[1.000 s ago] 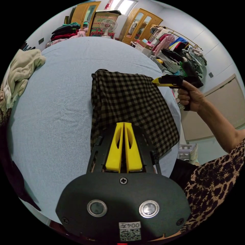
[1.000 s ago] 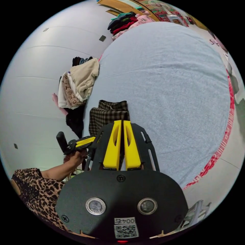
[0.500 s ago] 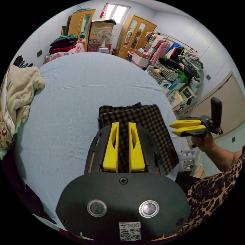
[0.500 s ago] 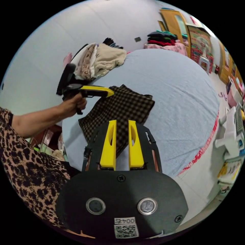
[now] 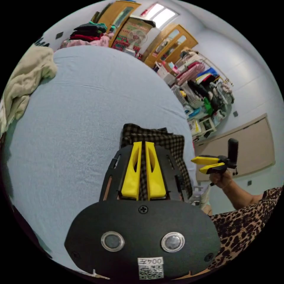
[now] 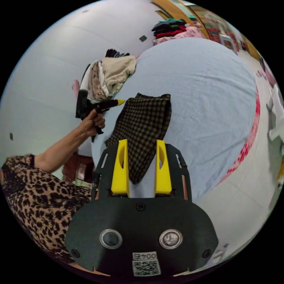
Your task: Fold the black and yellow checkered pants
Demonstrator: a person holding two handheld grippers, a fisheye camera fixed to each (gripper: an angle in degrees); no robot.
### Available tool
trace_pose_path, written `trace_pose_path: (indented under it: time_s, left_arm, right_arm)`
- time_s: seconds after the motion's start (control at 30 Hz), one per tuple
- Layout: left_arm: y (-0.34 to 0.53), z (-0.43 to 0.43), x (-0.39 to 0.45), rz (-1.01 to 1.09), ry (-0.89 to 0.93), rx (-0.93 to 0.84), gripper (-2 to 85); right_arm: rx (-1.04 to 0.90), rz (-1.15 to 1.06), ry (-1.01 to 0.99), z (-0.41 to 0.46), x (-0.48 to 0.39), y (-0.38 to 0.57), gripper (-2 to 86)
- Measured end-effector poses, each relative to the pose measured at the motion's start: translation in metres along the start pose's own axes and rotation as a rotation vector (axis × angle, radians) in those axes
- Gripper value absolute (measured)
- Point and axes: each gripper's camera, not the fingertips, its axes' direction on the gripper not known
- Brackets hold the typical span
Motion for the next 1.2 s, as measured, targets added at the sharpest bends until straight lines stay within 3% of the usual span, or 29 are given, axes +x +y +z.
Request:
trace_pose_path:
  time_s: [0.17, 0.37, 0.47, 0.87, 1.03, 1.2]
  left_arm:
    - [0.107, -0.095, -0.054, -0.154, 0.199, 0.154, 12.2]
    - [0.268, -0.103, -0.118, -0.533, 0.602, 0.225, 14.5]
    - [0.305, -0.094, -0.135, -0.634, 0.71, 0.255, 15.9]
    - [0.321, -0.032, -0.138, -0.677, 0.863, 0.095, 21.0]
    - [0.328, -0.006, -0.131, -0.73, 0.861, 0.124, 22.9]
    - [0.327, 0.023, -0.122, -0.817, 0.891, 0.216, 23.7]
  right_arm:
    - [0.08, 0.204, -0.197, -0.003, 0.04, 0.063, 15.5]
    - [0.152, 0.372, -0.377, 0.022, 0.072, 0.107, 16.1]
    - [0.127, 0.416, -0.371, 0.037, 0.082, 0.116, 16.5]
    - [0.104, 0.491, -0.385, 0.079, 0.102, 0.136, 15.8]
    - [0.092, 0.546, -0.41, 0.084, 0.096, 0.15, 7.9]
    - [0.064, 0.538, -0.487, 0.085, 0.083, 0.165, 6.9]
